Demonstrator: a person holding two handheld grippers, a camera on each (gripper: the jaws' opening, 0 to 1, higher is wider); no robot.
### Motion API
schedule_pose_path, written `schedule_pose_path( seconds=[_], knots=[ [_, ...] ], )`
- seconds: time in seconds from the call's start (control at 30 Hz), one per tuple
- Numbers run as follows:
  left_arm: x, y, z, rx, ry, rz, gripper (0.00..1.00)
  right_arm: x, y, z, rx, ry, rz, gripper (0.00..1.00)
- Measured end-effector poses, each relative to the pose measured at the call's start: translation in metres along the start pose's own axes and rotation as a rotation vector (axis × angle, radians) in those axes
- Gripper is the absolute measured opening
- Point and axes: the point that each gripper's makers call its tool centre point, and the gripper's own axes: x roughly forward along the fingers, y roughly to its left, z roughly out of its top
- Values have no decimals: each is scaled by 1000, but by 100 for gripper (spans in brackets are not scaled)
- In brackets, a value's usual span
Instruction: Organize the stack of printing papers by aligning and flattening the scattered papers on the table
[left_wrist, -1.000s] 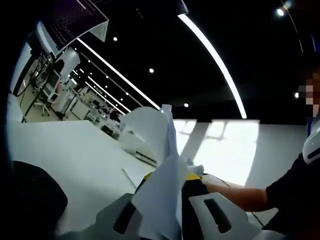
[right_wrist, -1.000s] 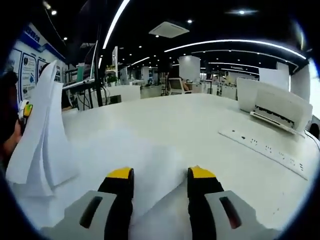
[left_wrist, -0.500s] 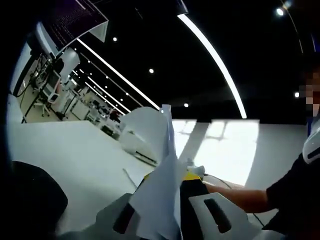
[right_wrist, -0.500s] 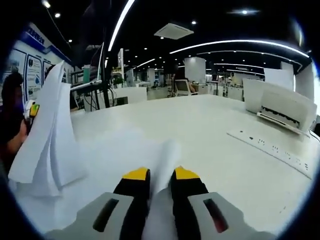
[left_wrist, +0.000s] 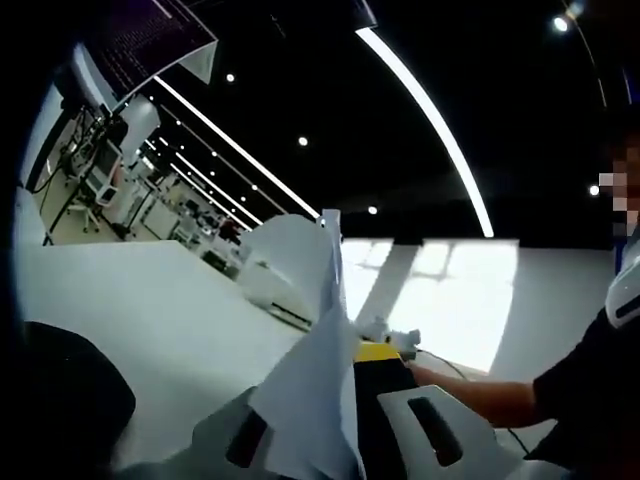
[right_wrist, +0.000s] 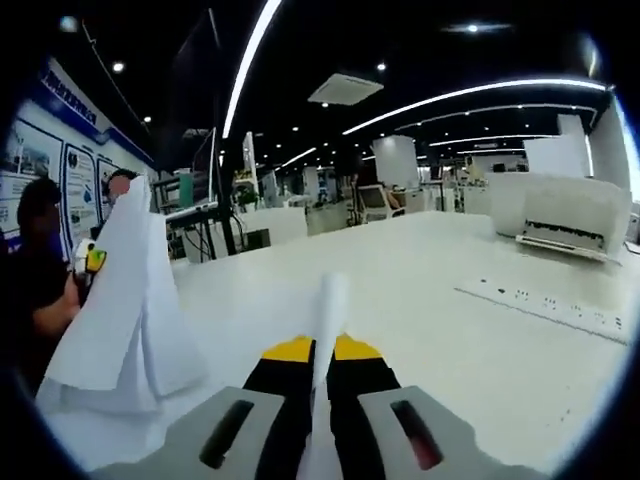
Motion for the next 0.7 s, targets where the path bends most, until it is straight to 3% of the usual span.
schedule_pose_path(
  seconds=[0.1, 0.2, 0.4, 0.7],
  knots=[
    [0, 0, 0, 0, 0, 0, 6, -5, -2, 14, -15, -31, -2, 0],
    [0, -1, 0, 0, 1, -2, 6, -18, 8, 46, -55, -84, 4, 0],
    [1, -3, -2, 0, 2, -5, 6, -39, 12, 88, -92, -157, 7, 0],
    [2, -5, -3, 5, 6, -7, 6, -66, 22, 129, -137, -230, 12, 0]
  ],
)
